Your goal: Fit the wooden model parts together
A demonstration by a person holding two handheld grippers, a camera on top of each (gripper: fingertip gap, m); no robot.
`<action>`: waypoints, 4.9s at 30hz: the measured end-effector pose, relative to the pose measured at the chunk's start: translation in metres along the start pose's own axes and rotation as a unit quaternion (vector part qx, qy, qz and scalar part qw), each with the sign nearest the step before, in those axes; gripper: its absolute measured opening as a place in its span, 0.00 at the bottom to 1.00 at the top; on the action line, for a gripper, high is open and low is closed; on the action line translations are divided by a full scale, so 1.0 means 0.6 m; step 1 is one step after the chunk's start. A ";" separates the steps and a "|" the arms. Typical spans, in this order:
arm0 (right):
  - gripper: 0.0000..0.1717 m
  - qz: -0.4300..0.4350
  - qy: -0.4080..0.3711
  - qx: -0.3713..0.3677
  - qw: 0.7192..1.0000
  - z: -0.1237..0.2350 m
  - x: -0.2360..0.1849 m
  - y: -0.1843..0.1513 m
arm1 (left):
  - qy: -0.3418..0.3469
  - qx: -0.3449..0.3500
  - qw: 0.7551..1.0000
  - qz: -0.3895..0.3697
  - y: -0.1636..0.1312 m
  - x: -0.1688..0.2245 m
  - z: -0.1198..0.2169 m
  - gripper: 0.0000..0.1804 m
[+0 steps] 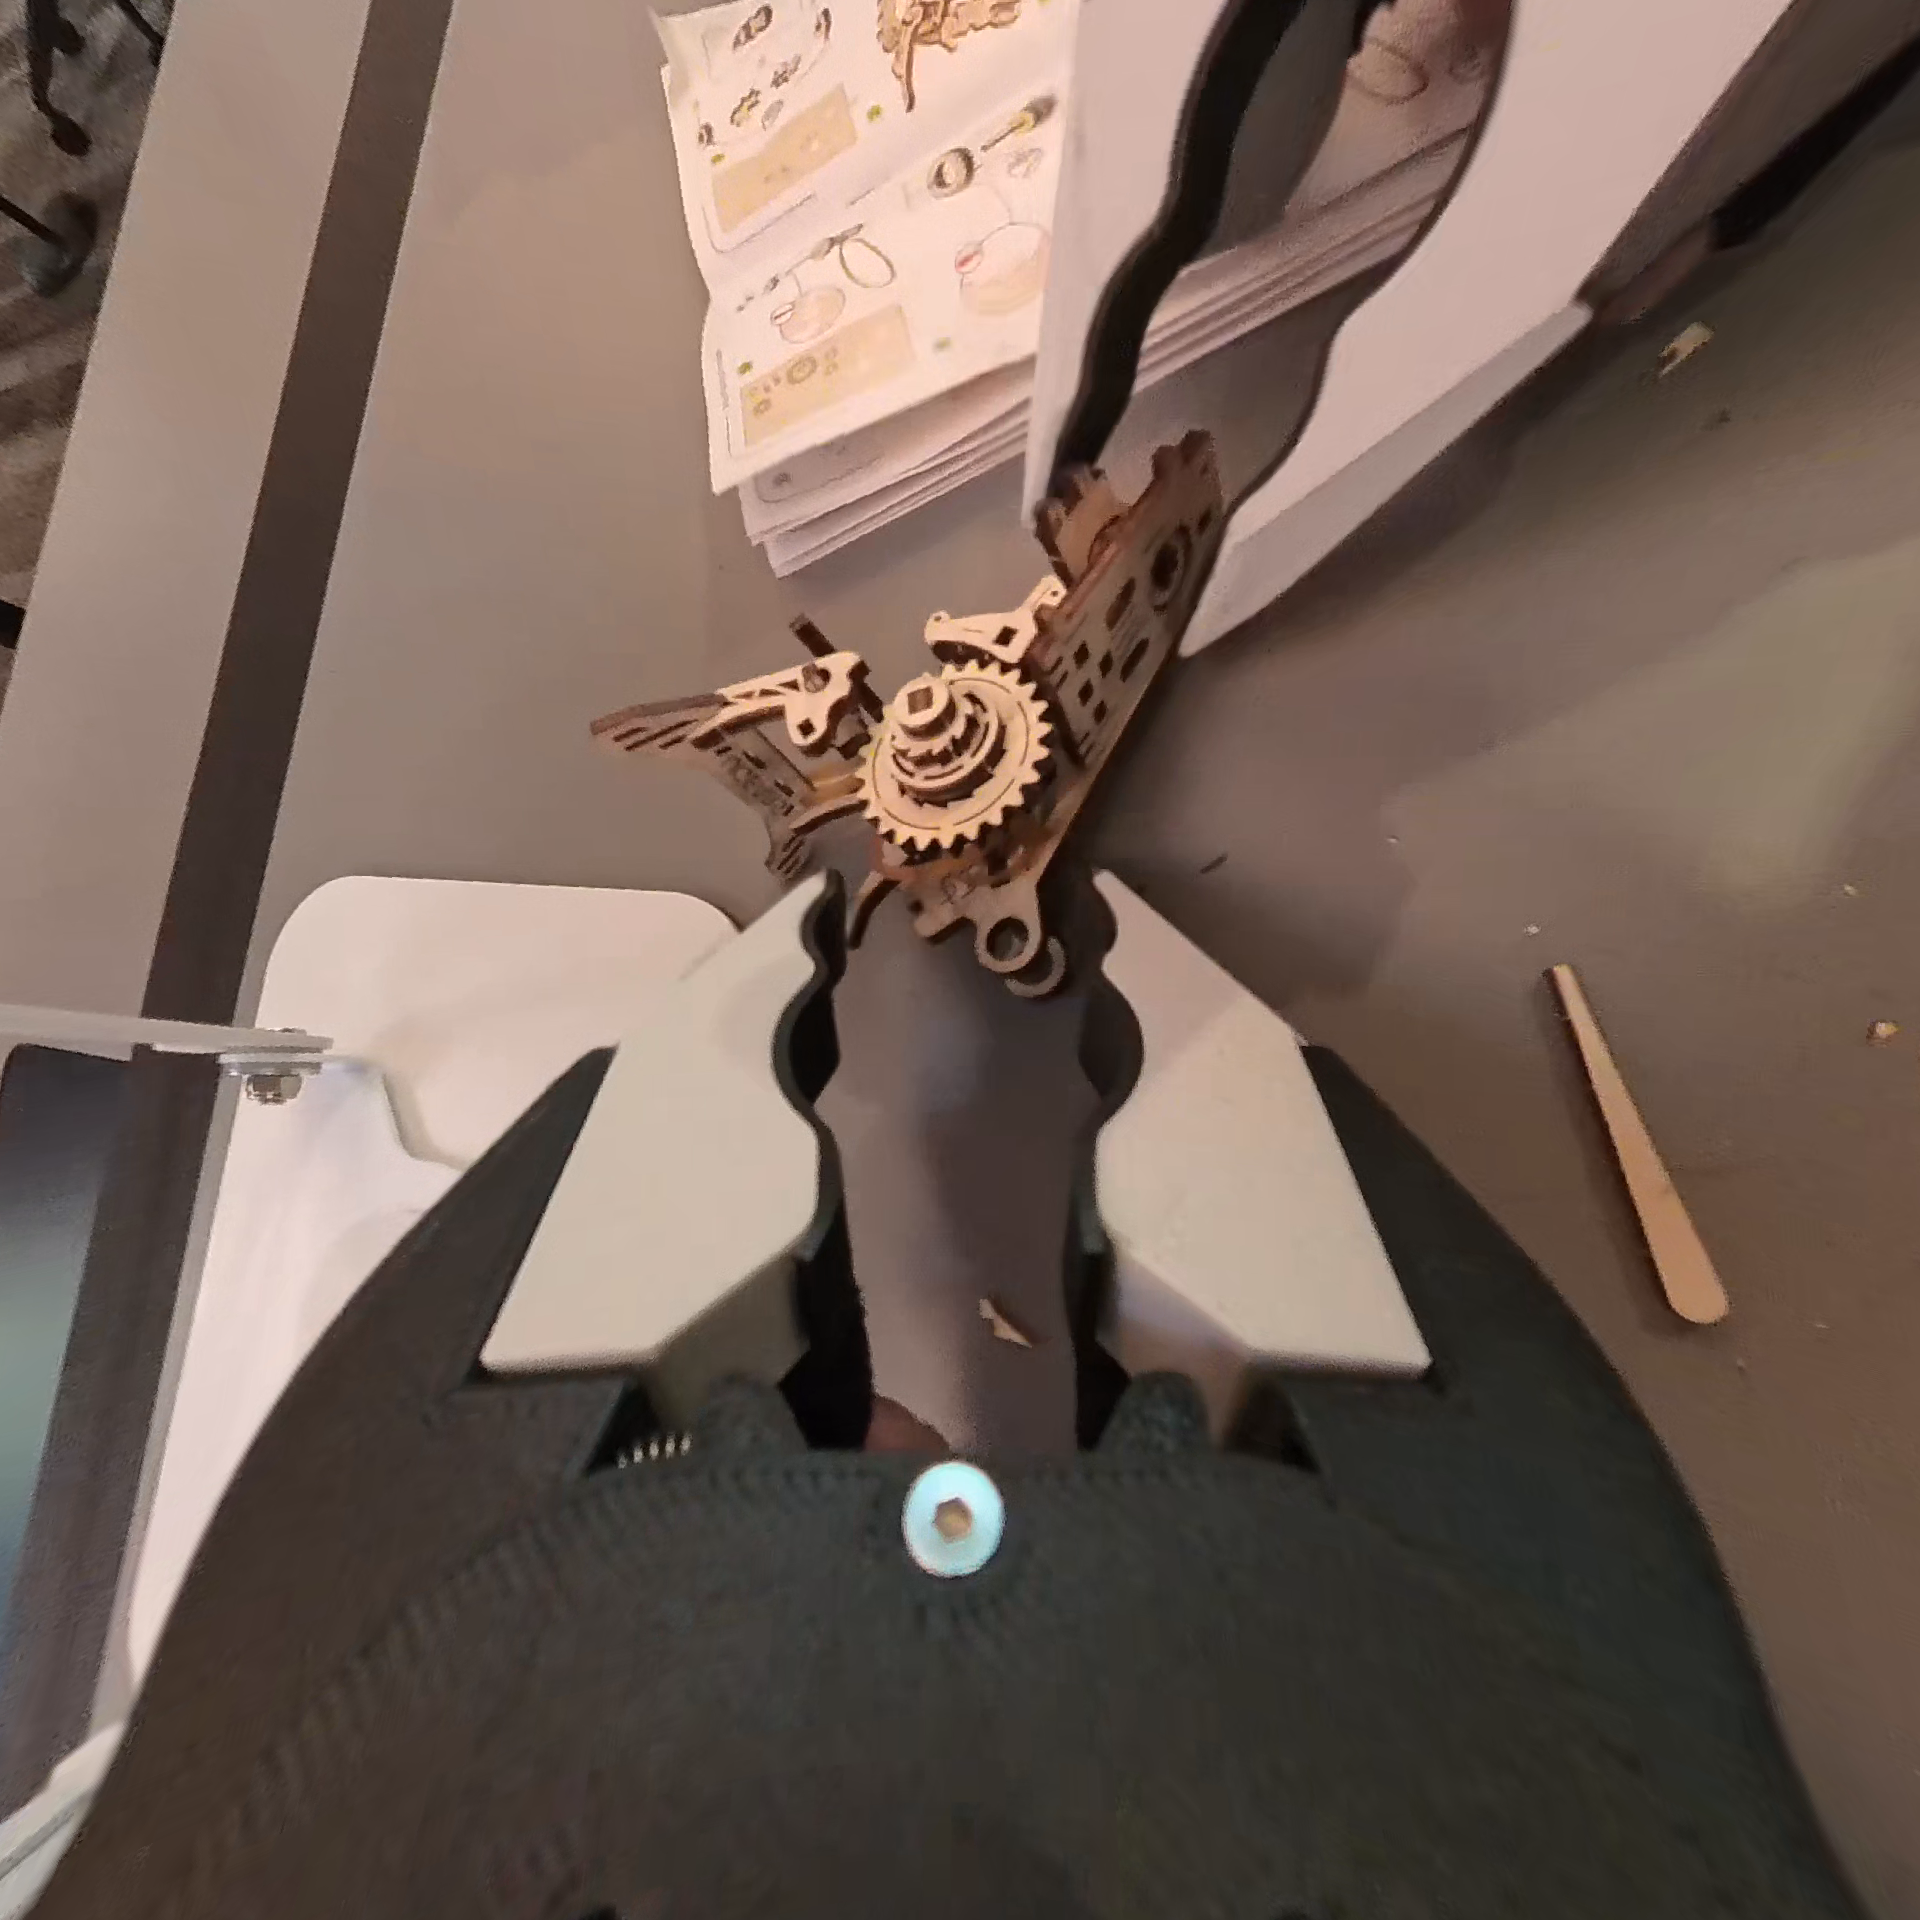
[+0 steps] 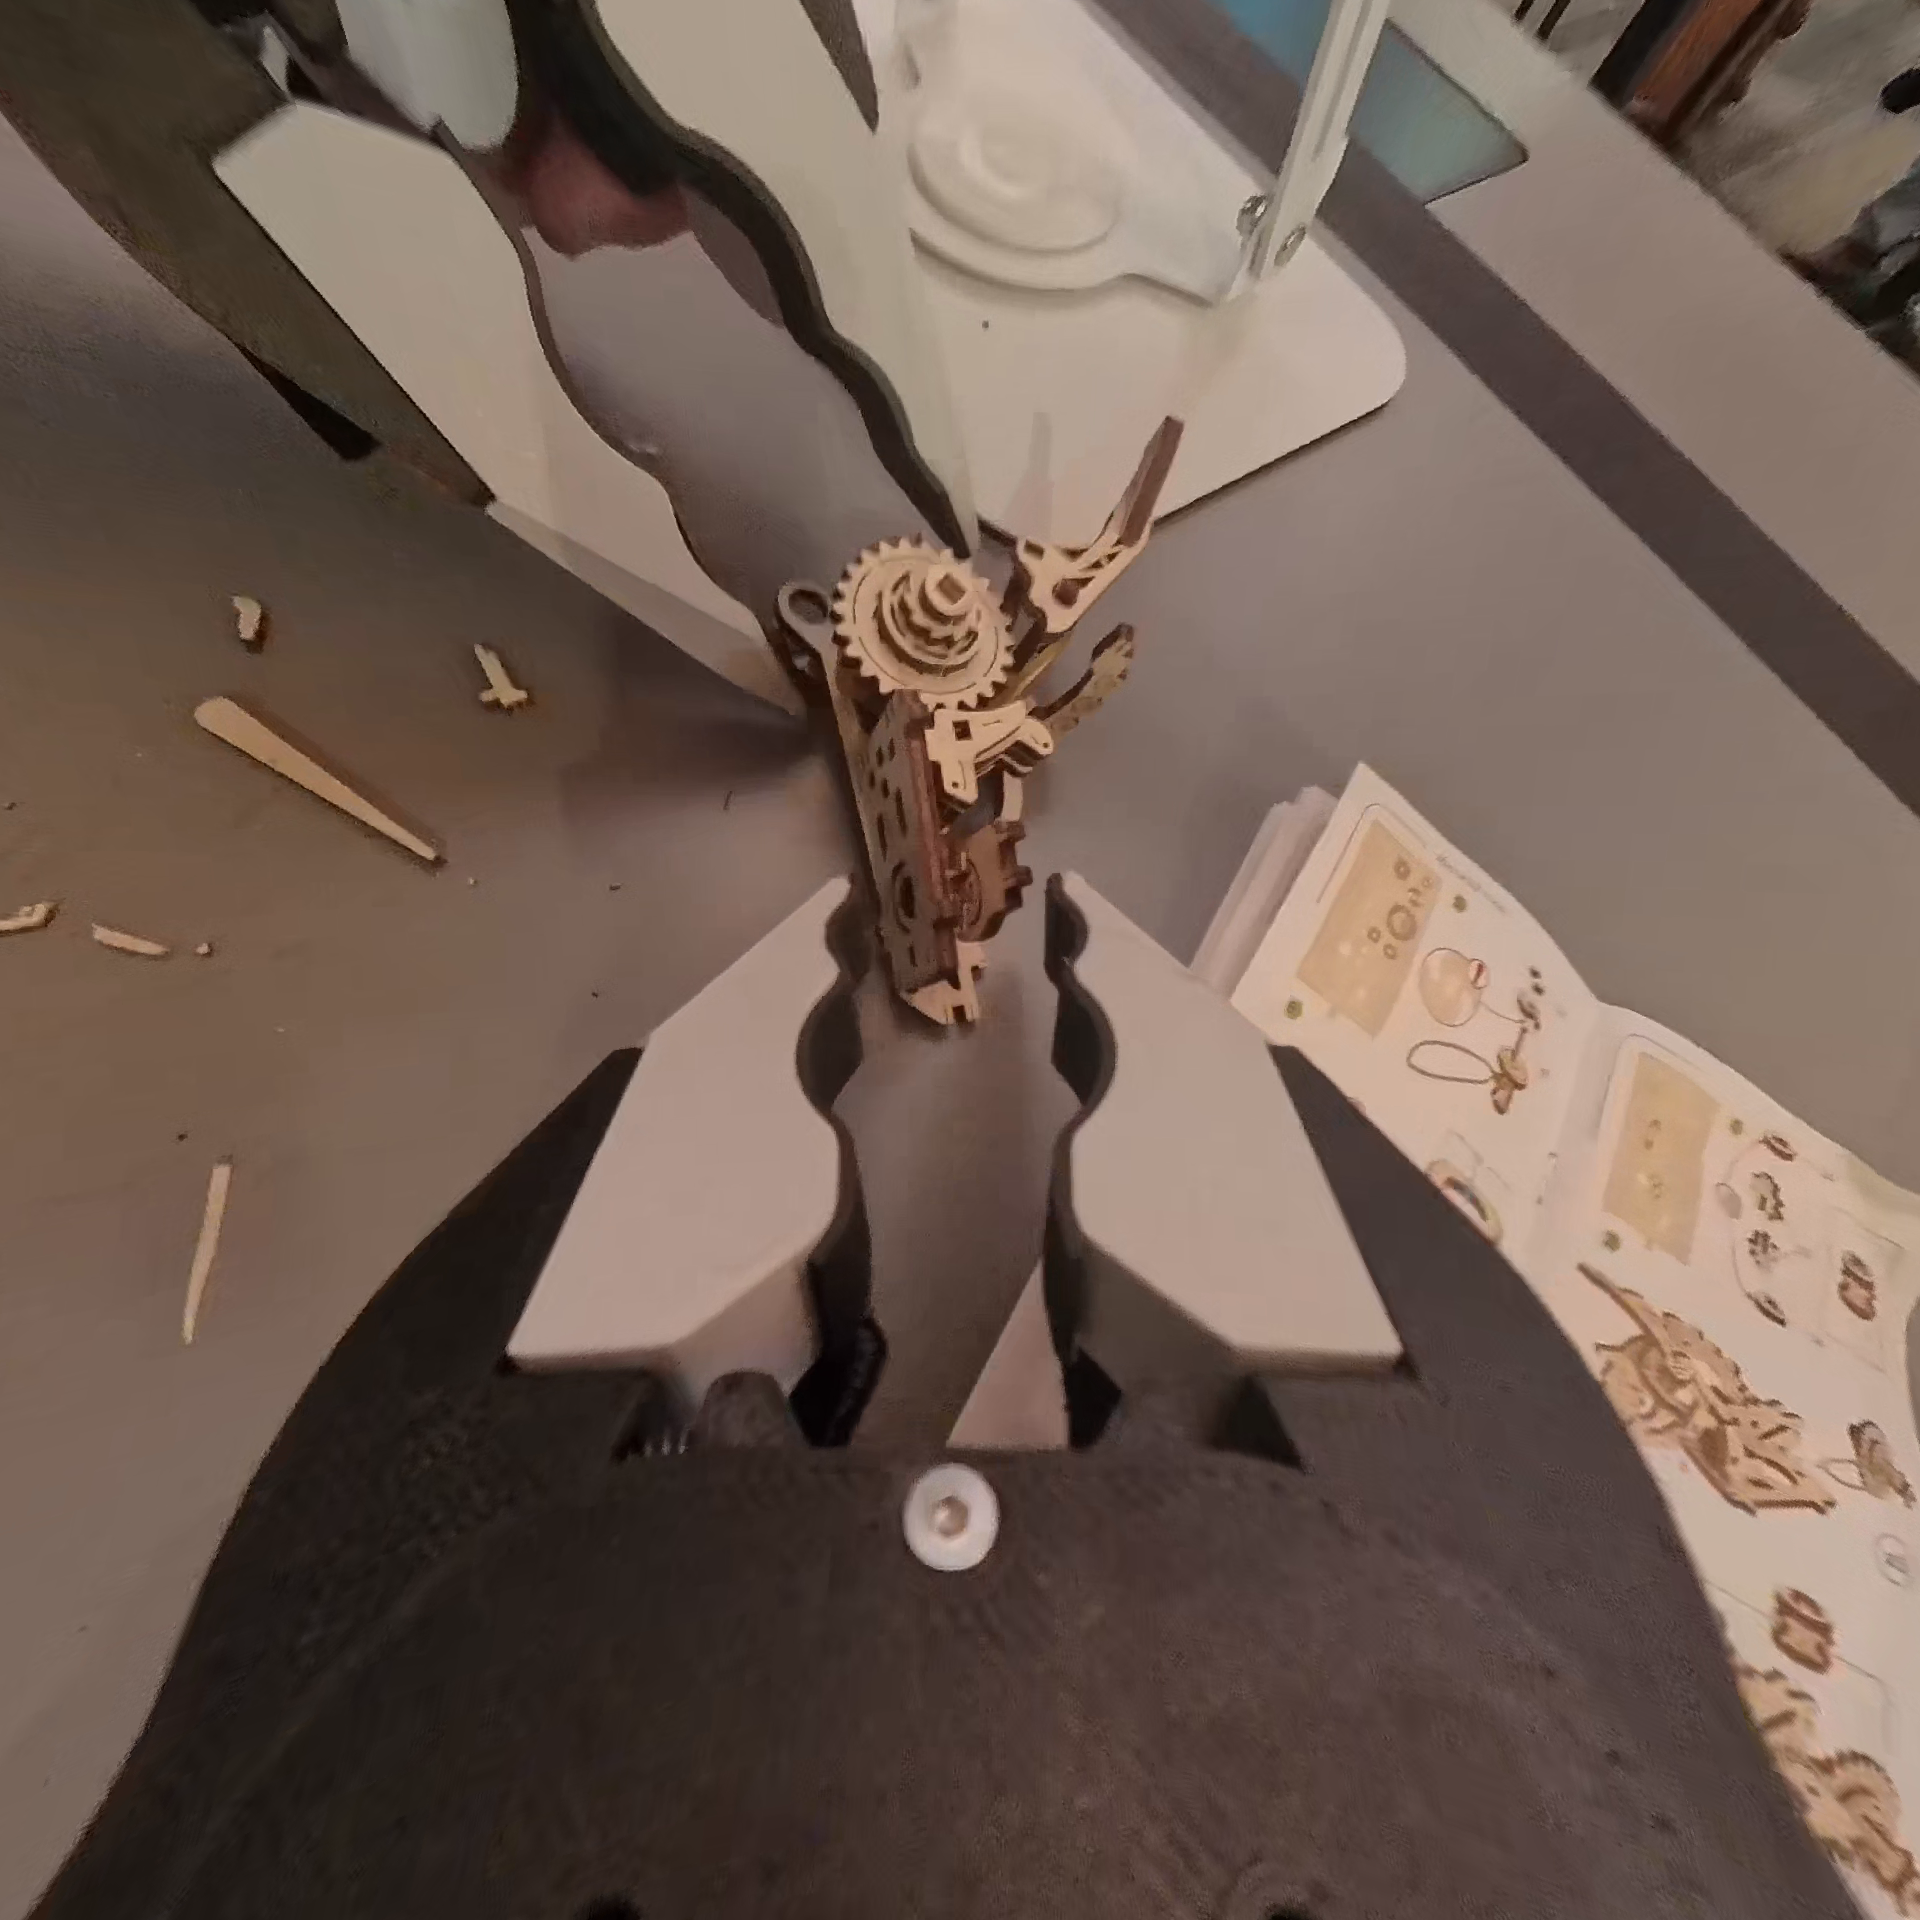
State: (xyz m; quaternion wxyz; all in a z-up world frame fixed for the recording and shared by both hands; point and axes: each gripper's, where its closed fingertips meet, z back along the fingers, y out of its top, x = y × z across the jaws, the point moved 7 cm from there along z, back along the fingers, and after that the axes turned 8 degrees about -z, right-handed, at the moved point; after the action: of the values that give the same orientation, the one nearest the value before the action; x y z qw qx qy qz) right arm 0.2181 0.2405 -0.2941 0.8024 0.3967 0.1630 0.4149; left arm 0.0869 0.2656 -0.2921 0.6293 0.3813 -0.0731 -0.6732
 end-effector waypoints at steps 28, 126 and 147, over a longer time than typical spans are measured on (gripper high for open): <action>0.08 0.188 -0.086 0.034 0.978 -0.001 -0.038 -0.015 | -0.155 0.084 0.966 0.187 -0.024 0.011 0.014 0.26; 0.00 -0.049 0.029 -0.038 0.998 -0.020 -0.143 0.052 | 0.058 0.077 0.969 0.228 -0.106 0.039 0.123 0.02; 0.14 -0.133 0.048 -0.057 0.988 -0.090 -0.127 0.069 | 0.077 0.076 0.958 0.265 -0.110 0.017 0.116 0.02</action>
State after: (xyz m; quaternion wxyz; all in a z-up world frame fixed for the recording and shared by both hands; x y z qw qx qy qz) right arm 0.1182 0.2207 -0.3014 0.8629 0.3047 0.2285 0.3321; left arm -0.0067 0.2428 -0.2861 0.7579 0.4458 -0.1741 -0.4434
